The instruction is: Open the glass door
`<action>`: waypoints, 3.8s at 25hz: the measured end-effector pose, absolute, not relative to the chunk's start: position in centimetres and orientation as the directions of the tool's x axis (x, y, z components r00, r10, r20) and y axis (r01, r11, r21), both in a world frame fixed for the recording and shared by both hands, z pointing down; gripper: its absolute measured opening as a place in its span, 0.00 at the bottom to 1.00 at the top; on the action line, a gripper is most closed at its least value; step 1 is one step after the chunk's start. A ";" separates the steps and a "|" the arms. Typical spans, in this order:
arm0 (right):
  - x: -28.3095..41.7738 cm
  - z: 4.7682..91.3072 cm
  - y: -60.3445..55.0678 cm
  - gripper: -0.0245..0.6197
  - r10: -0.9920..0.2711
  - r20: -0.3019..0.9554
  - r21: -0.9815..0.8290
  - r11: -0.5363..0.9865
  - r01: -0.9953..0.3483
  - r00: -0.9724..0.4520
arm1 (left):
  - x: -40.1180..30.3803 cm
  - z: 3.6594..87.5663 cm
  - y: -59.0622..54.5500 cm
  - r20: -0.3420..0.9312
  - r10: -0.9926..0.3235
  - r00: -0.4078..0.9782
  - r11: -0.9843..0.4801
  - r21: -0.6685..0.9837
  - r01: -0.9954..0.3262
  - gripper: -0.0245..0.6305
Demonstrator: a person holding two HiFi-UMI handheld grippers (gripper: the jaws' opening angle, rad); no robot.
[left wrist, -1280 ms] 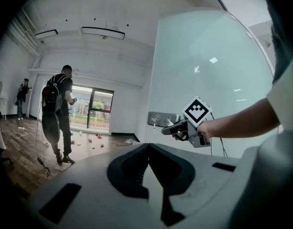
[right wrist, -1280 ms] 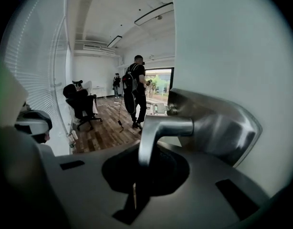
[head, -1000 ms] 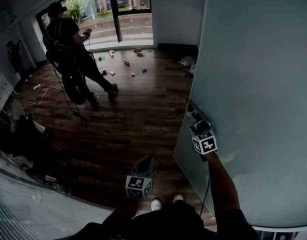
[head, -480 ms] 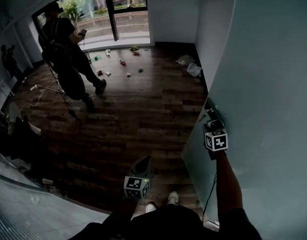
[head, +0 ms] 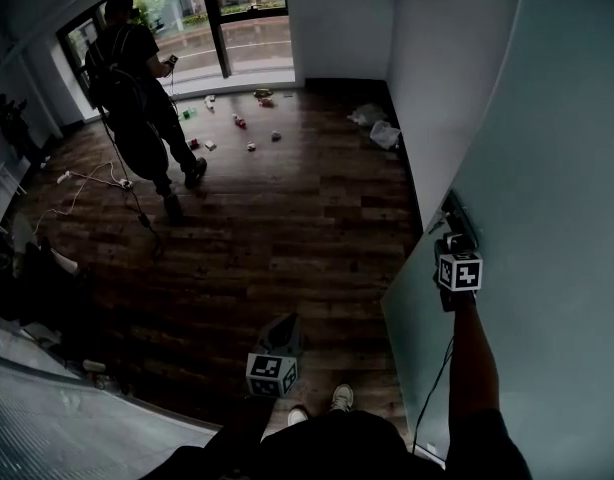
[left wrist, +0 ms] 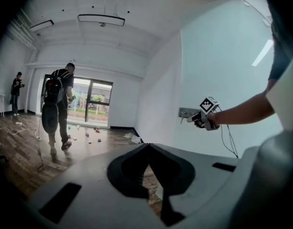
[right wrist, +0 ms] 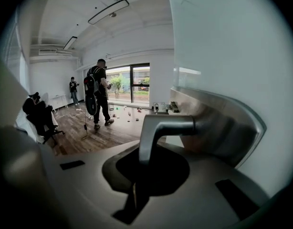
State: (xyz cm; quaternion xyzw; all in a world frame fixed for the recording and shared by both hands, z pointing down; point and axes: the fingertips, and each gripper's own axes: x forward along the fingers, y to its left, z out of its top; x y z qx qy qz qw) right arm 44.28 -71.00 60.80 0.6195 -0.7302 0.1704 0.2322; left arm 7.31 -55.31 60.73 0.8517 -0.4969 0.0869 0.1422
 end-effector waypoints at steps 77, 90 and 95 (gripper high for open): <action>23.2 53.3 -15.5 0.06 -0.969 0.079 0.109 0.242 -0.964 -0.234 | 9.1 57.4 -14.9 0.182 -0.830 0.528 -0.515 0.118 -0.849 0.05; 23.6 53.3 -3.5 0.06 -0.958 0.077 0.101 0.284 -0.954 -0.277 | 9.5 55.5 -2.3 0.173 -0.858 0.484 -0.478 0.079 -0.875 0.05; 22.8 52.4 -1.6 0.06 -0.958 0.068 0.112 0.285 -0.952 -0.279 | 9.1 54.8 -0.4 0.167 -0.854 0.493 -0.487 0.079 -0.870 0.05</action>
